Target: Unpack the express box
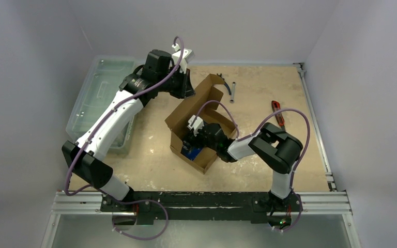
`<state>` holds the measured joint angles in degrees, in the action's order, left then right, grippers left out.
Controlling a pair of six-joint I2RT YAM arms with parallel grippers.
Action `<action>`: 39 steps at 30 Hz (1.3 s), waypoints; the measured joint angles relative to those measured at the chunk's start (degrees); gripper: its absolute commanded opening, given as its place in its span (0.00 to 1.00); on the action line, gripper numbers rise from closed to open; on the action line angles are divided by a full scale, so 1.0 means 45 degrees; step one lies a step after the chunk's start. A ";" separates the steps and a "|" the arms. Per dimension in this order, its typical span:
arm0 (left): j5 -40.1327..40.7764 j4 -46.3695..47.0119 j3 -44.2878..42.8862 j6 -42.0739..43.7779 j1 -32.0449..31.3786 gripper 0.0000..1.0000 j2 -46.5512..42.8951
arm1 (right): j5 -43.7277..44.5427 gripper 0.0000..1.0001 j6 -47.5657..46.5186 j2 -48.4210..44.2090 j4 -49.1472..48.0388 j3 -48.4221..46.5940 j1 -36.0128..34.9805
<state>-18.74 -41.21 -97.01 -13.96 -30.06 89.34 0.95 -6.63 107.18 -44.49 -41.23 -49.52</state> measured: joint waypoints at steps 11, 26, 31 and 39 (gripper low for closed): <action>0.0233 0.0112 0.0083 0.0010 0.0019 0.00 -0.0005 | 0.0593 0.25 0.0301 -0.2288 0.1030 0.0291 -0.0010; 0.2404 -0.0073 0.0078 0.0670 0.0306 0.00 -0.0291 | 0.5090 0.27 0.1948 -0.7660 0.4619 0.1438 0.0058; 0.3400 -0.0379 0.0029 0.1025 0.0607 0.00 -0.0408 | 0.6003 0.25 0.3007 -0.9204 0.6207 0.1428 0.1588; 0.4192 -0.1005 -0.0097 0.1413 0.0821 0.00 -0.0457 | 0.6392 0.27 0.5440 -0.8850 0.8602 0.1418 0.5377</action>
<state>0.12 -45.74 -97.45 -7.60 -26.37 87.29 29.71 17.85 67.35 -5.78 -34.85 -25.32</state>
